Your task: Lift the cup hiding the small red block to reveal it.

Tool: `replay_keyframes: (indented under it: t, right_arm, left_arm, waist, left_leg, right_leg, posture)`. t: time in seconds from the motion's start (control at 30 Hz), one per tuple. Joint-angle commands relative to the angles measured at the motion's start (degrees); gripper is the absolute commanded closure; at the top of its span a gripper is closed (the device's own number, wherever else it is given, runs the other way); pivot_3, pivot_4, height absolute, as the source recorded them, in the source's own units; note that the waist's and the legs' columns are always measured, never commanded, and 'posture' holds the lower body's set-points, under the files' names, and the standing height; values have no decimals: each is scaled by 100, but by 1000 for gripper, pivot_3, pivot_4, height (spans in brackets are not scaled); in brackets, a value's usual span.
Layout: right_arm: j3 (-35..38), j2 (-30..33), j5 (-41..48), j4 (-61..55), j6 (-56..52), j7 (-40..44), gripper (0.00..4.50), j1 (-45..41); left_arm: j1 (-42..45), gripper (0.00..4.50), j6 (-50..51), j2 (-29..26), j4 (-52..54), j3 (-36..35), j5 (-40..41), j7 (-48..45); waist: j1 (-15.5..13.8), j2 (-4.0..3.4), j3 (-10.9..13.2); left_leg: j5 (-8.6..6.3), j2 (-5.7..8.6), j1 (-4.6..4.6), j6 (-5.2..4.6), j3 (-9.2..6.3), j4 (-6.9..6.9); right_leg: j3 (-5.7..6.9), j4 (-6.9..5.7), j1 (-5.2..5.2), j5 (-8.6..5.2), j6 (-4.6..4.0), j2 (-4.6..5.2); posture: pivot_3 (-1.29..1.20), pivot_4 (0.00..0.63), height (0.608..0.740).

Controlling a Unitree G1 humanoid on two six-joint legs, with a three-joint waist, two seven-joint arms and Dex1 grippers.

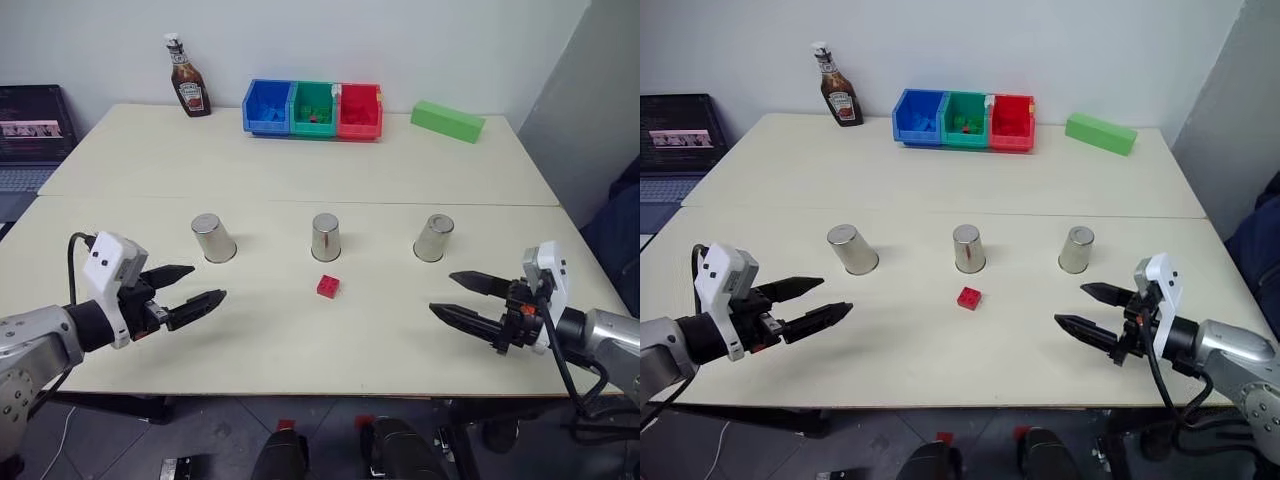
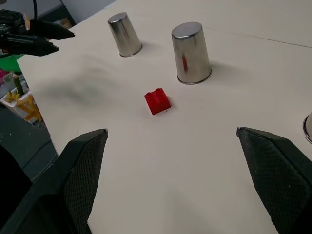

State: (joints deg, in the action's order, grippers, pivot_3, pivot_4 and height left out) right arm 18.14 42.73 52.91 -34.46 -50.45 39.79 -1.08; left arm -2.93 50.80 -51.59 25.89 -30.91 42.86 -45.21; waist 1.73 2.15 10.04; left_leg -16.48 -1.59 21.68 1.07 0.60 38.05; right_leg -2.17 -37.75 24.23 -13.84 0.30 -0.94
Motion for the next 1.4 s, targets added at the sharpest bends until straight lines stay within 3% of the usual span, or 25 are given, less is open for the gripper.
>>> replay_keyframes:
  t: [0.03, 0.5, 1.4]
  right_arm:
    - [6, -20, 32, -57, 149, -30, 0, -54]
    - [-40, -85, -194, 126, 442, -134, 0, 53]
    - [-130, -26, -287, 224, 437, -189, 0, 18]
  left_arm:
    - [133, 44, -75, -120, -32, -156, 71, -32]
    - [306, 44, -134, -227, -244, 32, -28, -144]
    - [-138, 44, -133, -83, -68, -146, 30, -138]
  waist:
    - [-1, 0, 0]
    - [-3, 0, 0]
    - [-3, 0, 0]
  left_leg:
    - [0, 0, 0, 0, 0, 0]
    - [0, -2, -1, 0, 1, 1]
    - [0, -2, -3, 0, 3, 3]
  right_leg:
    - [0, 0, 0, 0, 0, 0]
    - [-2, -3, 0, 0, 0, 1]
    - [-4, -9, 0, 1, 0, 1]
  posture:
    - [0, 150, 740]
    - [0, 150, 740]
    - [0, 150, 740]
